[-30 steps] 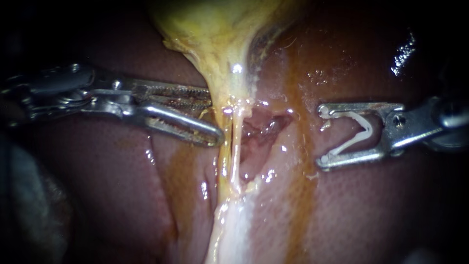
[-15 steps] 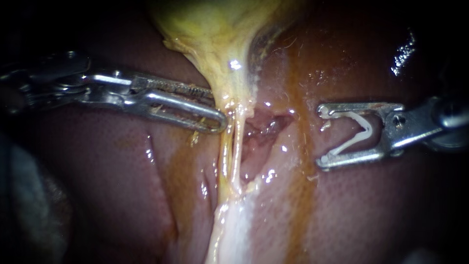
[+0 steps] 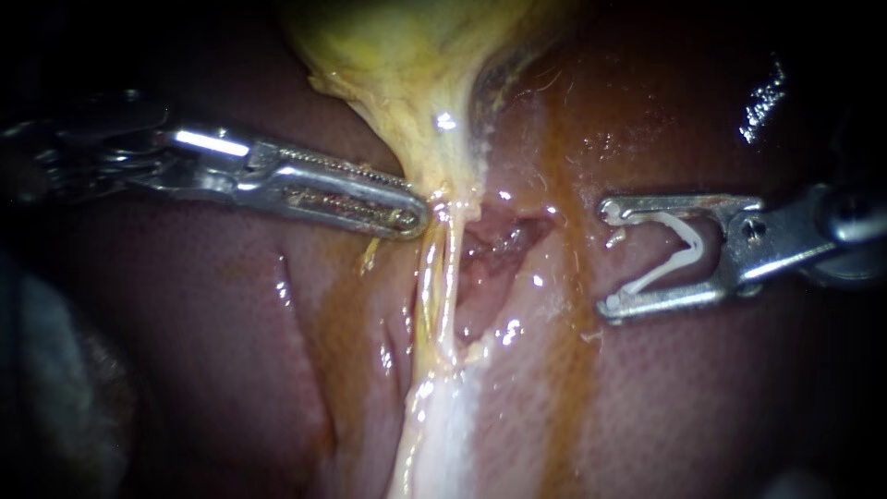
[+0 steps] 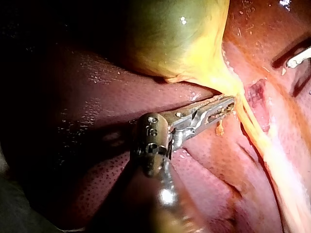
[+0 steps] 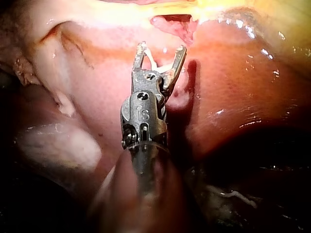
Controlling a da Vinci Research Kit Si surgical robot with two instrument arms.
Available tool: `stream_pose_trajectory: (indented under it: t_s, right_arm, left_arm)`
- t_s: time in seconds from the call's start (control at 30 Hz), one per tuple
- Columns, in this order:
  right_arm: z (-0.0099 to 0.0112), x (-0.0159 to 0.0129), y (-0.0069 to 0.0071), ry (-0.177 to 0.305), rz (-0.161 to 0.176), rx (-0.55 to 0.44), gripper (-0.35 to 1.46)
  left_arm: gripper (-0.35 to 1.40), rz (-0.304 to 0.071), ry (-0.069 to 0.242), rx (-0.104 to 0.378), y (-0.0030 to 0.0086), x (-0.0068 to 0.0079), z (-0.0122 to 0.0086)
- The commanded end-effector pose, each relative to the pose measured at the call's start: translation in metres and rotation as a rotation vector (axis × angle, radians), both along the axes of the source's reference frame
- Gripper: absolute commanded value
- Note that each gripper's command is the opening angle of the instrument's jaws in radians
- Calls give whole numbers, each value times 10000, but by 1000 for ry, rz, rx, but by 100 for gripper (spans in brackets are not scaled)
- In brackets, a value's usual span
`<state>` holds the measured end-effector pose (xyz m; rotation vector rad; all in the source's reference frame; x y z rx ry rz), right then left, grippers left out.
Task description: Grabbing gallbladder
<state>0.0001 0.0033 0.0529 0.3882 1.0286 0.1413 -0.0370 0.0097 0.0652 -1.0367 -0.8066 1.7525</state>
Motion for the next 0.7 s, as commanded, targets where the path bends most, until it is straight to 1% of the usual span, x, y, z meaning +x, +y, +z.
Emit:
stream_pose_trajectory:
  t_s: [0.03, 0.07, 0.1, 0.2, 0.33, 0.47, 0.6, 0.67, 0.7]
  right_arm:
    - [0, 0, 0, 0, 0, 0, 50]
    - [0, 0, 0, 0, 0, 0, 50]
    - [0, 0, 0, 0, 0, 0, 50]
    - [0, 0, 0, 0, 0, 0, 50]
    - [0, 0, 0, 0, 0, 0, 50]
    - [0, -1, 0, 0, 0, 0, 50]
    - [-1, -1, 0, 0, -1, 0, 50]
    - [-1, -1, 0, 0, -1, 0, 50]
    - [-1, -1, 0, 0, -1, 0, 50]
  left_arm:
    - [-20, -3, -3, 4, 1, 1, -1]
    - [-30, -3, -4, 5, 2, 2, -2]
    - [-35, -2, -4, 6, 2, 3, -3]
    - [-35, -3, -5, 12, 4, 7, -7]
    - [-35, 12, -19, 42, 7, 15, -17]
    - [-35, 41, -38, 58, 9, 24, -27]
    - [-35, 58, -50, 79, 11, 35, -37]
    - [-35, 68, -58, 91, 14, 41, -45]
    - [-35, 66, -57, 91, 15, 44, -48]
